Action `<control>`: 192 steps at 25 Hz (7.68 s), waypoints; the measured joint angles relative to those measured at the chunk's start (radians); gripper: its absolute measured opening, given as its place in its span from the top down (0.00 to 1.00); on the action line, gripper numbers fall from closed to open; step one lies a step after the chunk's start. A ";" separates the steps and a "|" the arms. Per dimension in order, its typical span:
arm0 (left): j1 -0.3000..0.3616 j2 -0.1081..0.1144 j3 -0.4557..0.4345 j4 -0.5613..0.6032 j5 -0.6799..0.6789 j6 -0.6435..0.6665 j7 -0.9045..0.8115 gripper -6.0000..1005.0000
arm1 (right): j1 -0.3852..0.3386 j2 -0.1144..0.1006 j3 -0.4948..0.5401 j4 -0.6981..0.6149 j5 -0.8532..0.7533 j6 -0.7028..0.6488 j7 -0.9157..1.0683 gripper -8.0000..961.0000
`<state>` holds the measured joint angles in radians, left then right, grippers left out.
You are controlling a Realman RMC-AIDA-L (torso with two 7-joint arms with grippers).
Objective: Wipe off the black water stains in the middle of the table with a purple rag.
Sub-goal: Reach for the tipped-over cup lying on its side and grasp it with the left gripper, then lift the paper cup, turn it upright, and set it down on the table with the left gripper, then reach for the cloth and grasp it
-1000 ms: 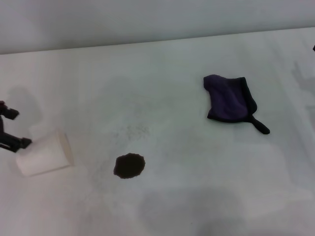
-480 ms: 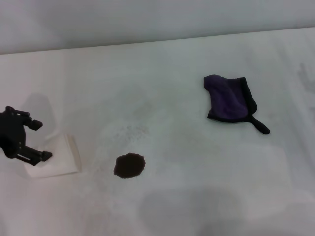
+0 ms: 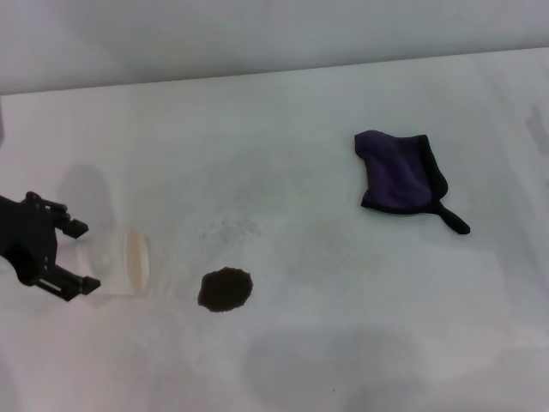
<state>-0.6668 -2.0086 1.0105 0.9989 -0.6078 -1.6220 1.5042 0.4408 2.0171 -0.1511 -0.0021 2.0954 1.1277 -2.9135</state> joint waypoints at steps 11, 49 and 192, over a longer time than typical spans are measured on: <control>0.006 -0.016 0.076 -0.013 0.024 0.068 0.017 0.13 | -0.006 0.001 0.010 0.002 0.002 0.001 0.000 0.09; 0.089 -0.073 0.043 -0.533 -0.914 0.644 0.508 0.38 | -0.007 -0.005 -0.134 -0.156 -0.028 -0.002 0.001 0.09; 0.495 -0.055 0.226 -0.755 -1.767 0.389 1.295 0.11 | 0.445 0.000 -1.306 -0.665 -1.706 -0.004 2.683 0.59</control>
<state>-0.1719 -2.0632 1.2362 0.2439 -2.3745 -1.2333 2.7995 0.8860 2.0175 -1.4569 -0.6674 0.3891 1.1232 -0.2302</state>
